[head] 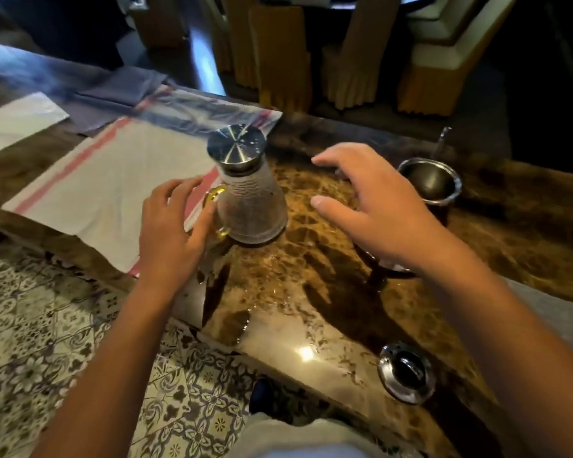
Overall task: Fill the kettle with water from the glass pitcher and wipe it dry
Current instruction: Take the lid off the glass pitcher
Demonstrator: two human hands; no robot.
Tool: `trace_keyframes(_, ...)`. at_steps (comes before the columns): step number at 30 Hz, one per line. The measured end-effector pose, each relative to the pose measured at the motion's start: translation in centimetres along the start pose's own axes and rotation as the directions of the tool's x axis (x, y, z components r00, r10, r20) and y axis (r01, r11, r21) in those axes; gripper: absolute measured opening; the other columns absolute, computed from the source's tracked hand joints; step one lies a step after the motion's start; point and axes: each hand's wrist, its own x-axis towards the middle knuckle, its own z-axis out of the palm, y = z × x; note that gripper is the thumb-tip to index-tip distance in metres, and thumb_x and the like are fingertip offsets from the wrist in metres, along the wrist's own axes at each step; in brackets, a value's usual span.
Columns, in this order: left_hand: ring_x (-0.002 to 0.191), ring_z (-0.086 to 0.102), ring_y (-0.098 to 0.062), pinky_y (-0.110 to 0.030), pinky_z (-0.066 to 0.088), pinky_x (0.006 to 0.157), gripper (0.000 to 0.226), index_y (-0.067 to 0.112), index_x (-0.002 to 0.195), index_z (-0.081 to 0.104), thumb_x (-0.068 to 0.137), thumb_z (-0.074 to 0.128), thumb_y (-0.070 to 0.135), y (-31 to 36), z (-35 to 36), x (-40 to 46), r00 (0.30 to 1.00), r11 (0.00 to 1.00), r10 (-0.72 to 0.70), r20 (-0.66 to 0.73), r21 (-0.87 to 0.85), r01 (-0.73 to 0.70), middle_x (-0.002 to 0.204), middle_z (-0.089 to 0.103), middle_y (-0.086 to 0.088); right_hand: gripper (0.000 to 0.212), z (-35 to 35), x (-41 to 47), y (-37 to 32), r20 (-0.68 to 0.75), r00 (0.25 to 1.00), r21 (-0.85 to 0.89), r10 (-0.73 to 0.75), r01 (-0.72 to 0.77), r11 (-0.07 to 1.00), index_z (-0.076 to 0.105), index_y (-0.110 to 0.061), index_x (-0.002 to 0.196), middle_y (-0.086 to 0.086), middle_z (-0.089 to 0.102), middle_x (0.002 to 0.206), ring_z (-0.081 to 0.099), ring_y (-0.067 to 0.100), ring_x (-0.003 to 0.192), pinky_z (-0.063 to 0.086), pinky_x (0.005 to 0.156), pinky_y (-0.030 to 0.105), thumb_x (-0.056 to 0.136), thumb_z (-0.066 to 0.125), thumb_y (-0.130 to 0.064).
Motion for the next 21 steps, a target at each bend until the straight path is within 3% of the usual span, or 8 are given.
trace_keyframes(2, 0.113, 0.06, -0.026, -0.038, 0.048, 0.094, 0.046, 0.022, 0.145, 0.054, 0.103, 0.058, 0.04, -1.3, 0.8, 0.9, 0.999, 0.997, -0.043, 0.029, -0.066, 0.045, 0.127, 0.063, -0.011, 0.061, 1.8, 3.4, -1.2, 0.037, 0.999, -0.042, -0.004, 0.006, 0.999, 0.045, -0.032, 0.151, -0.001, 0.039, 0.16, 0.04, 0.022, 0.146, 0.039, 0.115, 0.041, 0.095, 0.061, -0.049)
trace_keyframes(5, 0.092, 0.068, -0.017, -0.037, 0.057, 0.079, 0.037, 0.024, 0.137, 0.06, 0.102, 0.061, 0.037, -2.3, 1.9, 2.0, 0.998, 0.981, -0.048, 0.047, -0.186, 0.056, 0.11, 0.073, -0.004, 0.065, 4.6, 7.8, -3.0, 0.032, 0.999, -0.097, 0.014, -0.011, 0.995, 0.039, -0.037, 0.155, 0.001, 0.03, 0.167, 0.033, 0.028, 0.15, 0.037, 0.115, 0.046, 0.095, 0.062, -0.05)
trace_keyframes(10, 0.078, 0.069, -0.018, -0.034, 0.054, 0.064, 0.03, 0.022, 0.135, 0.056, 0.108, 0.048, 0.03, -3.5, 3.2, 2.3, 0.99, 0.941, 0.083, 0.111, -0.336, -0.042, 0.098, 0.073, -0.002, 0.071, 8.9, 12.3, -5.5, -0.001, 1.0, -0.178, 0.019, -0.019, 0.984, 0.036, -0.041, 0.156, 0.002, 0.031, 0.168, 0.036, 0.029, 0.149, 0.045, 0.109, 0.045, 0.093, 0.06, -0.061)
trace_keyframes(13, 0.063, 0.06, -0.007, -0.019, 0.044, 0.055, 0.033, 0.021, 0.131, 0.049, 0.107, 0.036, 0.039, -4.1, 3.7, 2.7, 0.974, 0.926, 0.125, 0.188, -0.375, -0.047, 0.078, 0.065, 0.002, 0.076, 10.9, 13.4, -6.1, -0.065, 0.997, -0.24, 0.032, -0.047, 0.97, 0.031, -0.042, 0.158, 0.003, 0.034, 0.166, 0.04, 0.029, 0.146, 0.049, 0.104, 0.042, 0.091, 0.059, -0.063)
trace_keyframes(17, 0.067, 0.063, -0.01, -0.016, 0.044, 0.055, 0.031, 0.02, 0.128, 0.044, 0.107, 0.036, 0.041, -4.3, 3.8, 3.0, 0.953, 0.889, 0.165, 0.254, -0.457, -0.032, 0.071, 0.062, 0.005, 0.064, 12.7, 14.2, -5.8, -0.118, 0.993, -0.402, 0.027, -0.072, 0.913, 0.045, -0.037, 0.151, 0.005, 0.049, 0.154, 0.046, 0.029, 0.137, 0.047, 0.103, 0.042, 0.093, 0.057, -0.062)
trace_keyframes(21, 0.072, 0.071, -0.009, -0.029, 0.058, 0.067, 0.026, 0.026, 0.131, 0.045, 0.108, 0.044, 0.038, -4.7, 3.1, 3.9, 0.9, 0.86, 0.154, 0.407, -0.504, 0.081, 0.079, 0.069, 0.006, 0.06, 13.4, 14.4, -5.2, -0.203, 0.979, -0.355, -0.002, -0.072, 0.932, 0.06, -0.031, 0.14, 0.004, 0.059, 0.139, 0.053, 0.025, 0.126, 0.05, 0.094, 0.038, 0.089, 0.061, -0.062)
